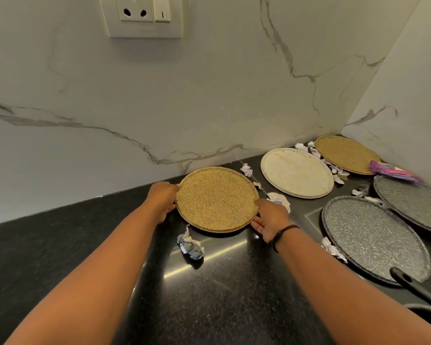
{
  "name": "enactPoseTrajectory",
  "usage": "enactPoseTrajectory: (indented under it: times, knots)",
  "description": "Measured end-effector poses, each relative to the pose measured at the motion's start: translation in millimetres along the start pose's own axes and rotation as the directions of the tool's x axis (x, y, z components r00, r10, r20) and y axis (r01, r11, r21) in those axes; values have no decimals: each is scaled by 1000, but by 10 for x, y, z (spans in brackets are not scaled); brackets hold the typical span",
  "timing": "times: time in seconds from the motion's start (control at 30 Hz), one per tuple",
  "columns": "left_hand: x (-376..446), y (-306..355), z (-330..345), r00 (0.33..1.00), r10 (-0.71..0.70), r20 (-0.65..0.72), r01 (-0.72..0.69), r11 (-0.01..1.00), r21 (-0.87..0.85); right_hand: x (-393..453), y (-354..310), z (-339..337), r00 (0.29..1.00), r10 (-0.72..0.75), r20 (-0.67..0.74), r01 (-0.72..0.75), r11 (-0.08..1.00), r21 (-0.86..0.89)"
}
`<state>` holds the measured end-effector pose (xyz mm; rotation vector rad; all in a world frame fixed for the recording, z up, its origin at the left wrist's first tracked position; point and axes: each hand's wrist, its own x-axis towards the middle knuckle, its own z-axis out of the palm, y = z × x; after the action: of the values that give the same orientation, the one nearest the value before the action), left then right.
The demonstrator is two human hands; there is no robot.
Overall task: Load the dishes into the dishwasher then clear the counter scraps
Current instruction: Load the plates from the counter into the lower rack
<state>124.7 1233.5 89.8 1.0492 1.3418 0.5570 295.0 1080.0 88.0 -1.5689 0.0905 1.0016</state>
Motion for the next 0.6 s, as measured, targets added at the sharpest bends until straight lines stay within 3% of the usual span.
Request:
enactPoseTrajectory:
  times: [0.17, 0.37, 0.6]
  knots:
    - [149, -41, -86, 999, -27, -29, 26, 999, -26, 76, 25, -36, 998, 60, -2, -60, 998, -9]
    - [-161, 20, -121, 999, -30, 39, 37, 978, -204, -171, 5, -171, 997, 43, 69, -49, 994, 100]
    - [-852, 330, 150, 982, 145, 123, -91, 928, -361, -799, -228, -657, 993, -47, 109, 15, 962, 273]
